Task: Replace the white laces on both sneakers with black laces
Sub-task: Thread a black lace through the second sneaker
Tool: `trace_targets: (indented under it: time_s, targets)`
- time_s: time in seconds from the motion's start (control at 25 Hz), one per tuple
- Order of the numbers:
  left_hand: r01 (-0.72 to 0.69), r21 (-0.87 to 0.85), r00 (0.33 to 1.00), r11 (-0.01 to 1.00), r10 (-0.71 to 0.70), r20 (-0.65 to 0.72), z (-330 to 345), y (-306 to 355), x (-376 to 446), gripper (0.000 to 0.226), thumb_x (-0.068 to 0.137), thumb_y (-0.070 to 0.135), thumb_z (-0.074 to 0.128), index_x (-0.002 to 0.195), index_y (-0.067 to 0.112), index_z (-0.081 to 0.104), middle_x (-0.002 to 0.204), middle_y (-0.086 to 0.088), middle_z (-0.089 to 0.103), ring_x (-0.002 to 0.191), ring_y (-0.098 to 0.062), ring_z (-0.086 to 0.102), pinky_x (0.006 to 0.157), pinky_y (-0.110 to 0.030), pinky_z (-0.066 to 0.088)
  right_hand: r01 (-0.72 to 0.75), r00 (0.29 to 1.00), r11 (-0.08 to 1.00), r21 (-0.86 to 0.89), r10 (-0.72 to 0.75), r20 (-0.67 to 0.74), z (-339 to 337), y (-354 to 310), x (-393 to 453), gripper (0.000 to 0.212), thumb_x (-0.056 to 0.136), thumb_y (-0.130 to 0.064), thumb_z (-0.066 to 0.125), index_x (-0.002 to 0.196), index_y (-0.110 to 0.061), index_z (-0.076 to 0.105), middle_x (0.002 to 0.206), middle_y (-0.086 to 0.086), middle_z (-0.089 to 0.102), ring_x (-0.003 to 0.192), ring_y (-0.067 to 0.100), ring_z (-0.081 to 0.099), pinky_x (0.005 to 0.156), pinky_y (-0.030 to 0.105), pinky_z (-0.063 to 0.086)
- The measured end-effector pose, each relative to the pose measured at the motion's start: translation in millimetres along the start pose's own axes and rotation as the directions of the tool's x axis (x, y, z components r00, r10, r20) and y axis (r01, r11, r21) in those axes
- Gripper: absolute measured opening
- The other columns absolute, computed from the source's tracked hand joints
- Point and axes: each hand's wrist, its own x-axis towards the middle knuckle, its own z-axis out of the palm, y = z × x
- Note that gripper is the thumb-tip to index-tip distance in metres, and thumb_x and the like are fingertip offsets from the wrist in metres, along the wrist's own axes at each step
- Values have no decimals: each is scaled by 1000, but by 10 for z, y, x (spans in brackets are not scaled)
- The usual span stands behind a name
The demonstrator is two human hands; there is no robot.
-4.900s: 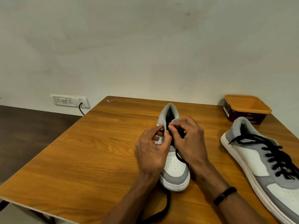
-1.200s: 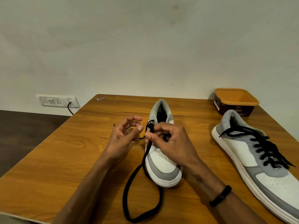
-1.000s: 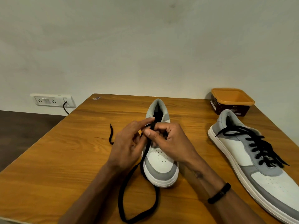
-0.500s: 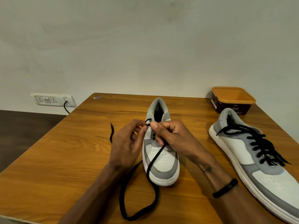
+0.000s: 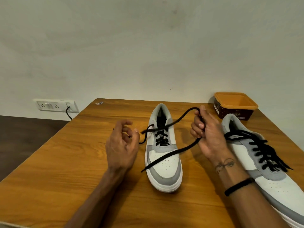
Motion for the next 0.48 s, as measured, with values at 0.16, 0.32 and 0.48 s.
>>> trace_targets:
  time_s: [0.16, 0.32, 0.48]
  targets:
    - [-414, 127, 909, 901, 403, 105, 68, 328, 94, 47, 98, 33, 67, 142, 16, 60, 122, 6, 68, 120, -15, 52, 100, -30, 41, -25, 989, 983, -181, 51, 142, 298, 38, -240, 21, 100, -20, 64, 100, 0, 66, 58, -9, 58, 46, 1, 47, 48, 14, 38]
    - [-456, 38, 853, 889, 424, 305, 326, 428, 186, 42, 100, 40, 62, 138, 22, 67, 106, 15, 64, 101, -12, 53, 81, -32, 48, -13, 972, 972, -233, 67, 224, 289, 110, -223, 18, 93, -26, 71, 89, -9, 75, 61, -4, 54, 51, 4, 43, 49, 14, 37]
    - [-425, 0, 886, 905, 416, 203, 253, 225, 256, 27, 97, 27, 70, 121, 17, 77, 100, 7, 75, 90, -14, 57, 73, -24, 47, -18, 986, 975, -224, 54, 160, 109, 86, -86, 22, 84, -32, 79, 92, -12, 78, 65, 0, 59, 50, 5, 40, 47, 15, 32]
